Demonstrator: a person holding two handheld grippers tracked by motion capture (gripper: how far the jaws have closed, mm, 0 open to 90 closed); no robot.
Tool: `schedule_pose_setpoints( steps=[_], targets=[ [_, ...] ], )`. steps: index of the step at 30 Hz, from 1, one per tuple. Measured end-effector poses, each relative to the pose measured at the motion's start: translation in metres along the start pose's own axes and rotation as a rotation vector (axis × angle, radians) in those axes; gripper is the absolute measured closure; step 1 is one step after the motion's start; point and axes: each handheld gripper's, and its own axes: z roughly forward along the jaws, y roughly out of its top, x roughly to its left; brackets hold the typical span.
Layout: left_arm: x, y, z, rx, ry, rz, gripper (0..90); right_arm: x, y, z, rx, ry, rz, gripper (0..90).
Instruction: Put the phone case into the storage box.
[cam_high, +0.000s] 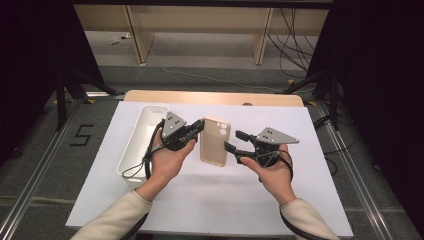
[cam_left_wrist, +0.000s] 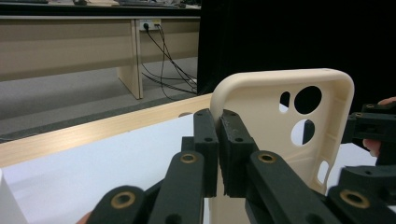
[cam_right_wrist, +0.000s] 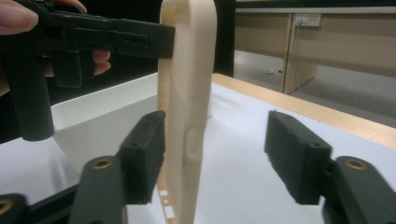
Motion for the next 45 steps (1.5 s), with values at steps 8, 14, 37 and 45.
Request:
schedule_pose_setpoints(
  steps=[8,14,37,45],
  targets=[
    [0.005,0.003,-0.003,-0.005,0.016,-0.004,86.5,-0.001,-0.001,-0.003,-0.002,-0.004,-0.028,23.0],
    [0.009,0.006,-0.006,-0.016,0.027,-0.008,86.6,-0.001,-0.001,-0.007,-0.002,-0.003,-0.03,18.2],
    [0.019,0.013,-0.013,-0.03,0.056,-0.017,86.8,-0.001,-0.011,-0.022,0.009,-0.022,-0.049,15.6],
    [0.023,0.017,-0.017,-0.038,0.066,-0.021,86.8,-0.002,-0.013,-0.029,0.03,-0.022,-0.05,15.4]
  ],
)
